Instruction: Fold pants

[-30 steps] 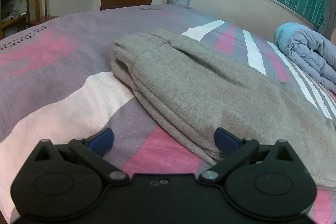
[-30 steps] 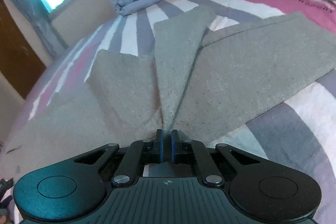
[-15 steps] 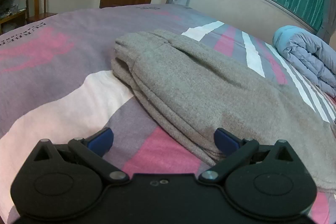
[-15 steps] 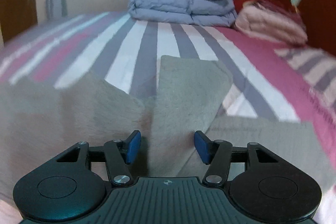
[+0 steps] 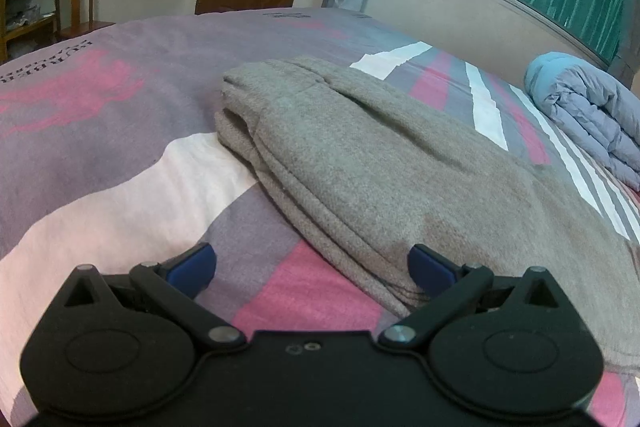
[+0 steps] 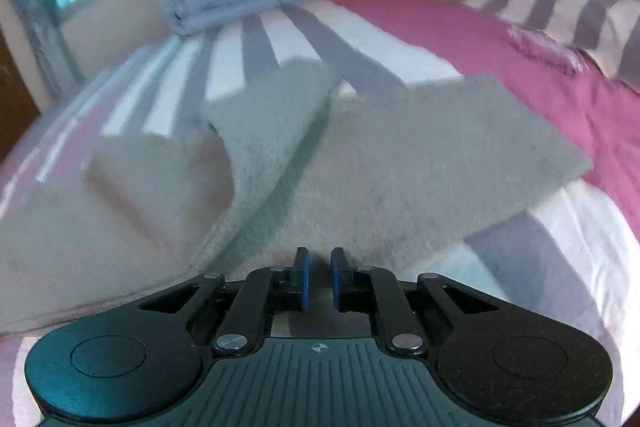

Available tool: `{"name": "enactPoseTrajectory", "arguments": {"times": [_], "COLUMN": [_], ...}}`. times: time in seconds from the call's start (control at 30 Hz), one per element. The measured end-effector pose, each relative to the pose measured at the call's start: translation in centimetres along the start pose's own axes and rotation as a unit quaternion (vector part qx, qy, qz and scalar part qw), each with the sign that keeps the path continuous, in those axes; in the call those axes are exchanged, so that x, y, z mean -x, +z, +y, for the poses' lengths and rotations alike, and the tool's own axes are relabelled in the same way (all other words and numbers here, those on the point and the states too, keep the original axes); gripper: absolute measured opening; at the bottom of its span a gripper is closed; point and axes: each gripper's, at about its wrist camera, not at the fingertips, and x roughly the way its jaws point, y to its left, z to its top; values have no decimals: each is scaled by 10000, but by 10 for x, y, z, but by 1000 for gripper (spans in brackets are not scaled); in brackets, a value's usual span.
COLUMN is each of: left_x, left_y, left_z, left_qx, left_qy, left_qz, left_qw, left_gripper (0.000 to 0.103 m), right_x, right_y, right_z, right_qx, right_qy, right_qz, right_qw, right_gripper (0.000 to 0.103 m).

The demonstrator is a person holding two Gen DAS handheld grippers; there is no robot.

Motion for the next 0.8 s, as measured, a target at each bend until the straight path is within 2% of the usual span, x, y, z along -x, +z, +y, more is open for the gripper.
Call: {"name": "enactPoseTrajectory", "arguments": {"times": [0.07, 0.13, 0.17, 0.2, 0.27, 0.33, 0.43, 0.53, 0.57, 0.63, 0.67, 0.7, 0.73, 0.8], "left_x": [0, -1, -1, -1, -2, -2, -2, -2, -2, -2, -2, -2, -2, -2], "left_y": [0, 0, 0, 0, 1, 1, 1, 1, 1, 0, 0, 0, 0, 0], "left_z": [0, -1, -1, 0, 0, 1, 0, -1, -1, -2, -2, -2, -2, -2], "left_qx": [18, 32, 28, 32, 27, 25, 15, 8, 11, 14, 11, 10, 11, 20], "left_qy": [13, 35, 41, 35, 24, 12, 24, 21, 16, 22, 27, 28, 27, 15], "left_qz": [-14, -20, -20, -18, -10, -5, -4, -5, -3, -3, -4, -5, -5, -4], "left_qw": [10000, 10000, 10000, 10000, 10000, 10000, 10000, 10000, 10000, 10000, 10000, 10000, 10000, 10000], "left_gripper": [97, 97, 97, 97, 97, 97, 97, 97, 97, 97, 97, 97, 97, 97], "right_x": [17, 23, 21, 16, 7, -6, -37, -62, -67, -74, -74, -74, -71, -56], "right_y": [8, 19, 25, 30, 36, 38, 50, 47, 46, 46, 45, 46, 48, 58], "right_z": [9, 21, 29, 39, 55, 68, 84, 81, 80, 75, 70, 65, 57, 35], "right_qx": [423, 804, 1010, 1255, 1664, 2091, 2614, 3065, 3224, 3476, 3536, 3530, 3338, 2555], "right_qy": [-35, 3, 10, -22, -130, -166, -347, -507, -582, -567, -528, -502, -457, -193], "right_qz": [-482, -679, -682, -665, -761, -845, -702, -646, -644, -523, -479, -406, -377, -477], "right_qw": [9979, 9944, 9925, 9899, 9830, 9741, 9620, 9483, 9426, 9345, 9327, 9334, 9408, 9654], "right_gripper": [11, 12, 18, 40, 65, 65, 64, 57, 50, 45, 29, 7, 7, 7]}}
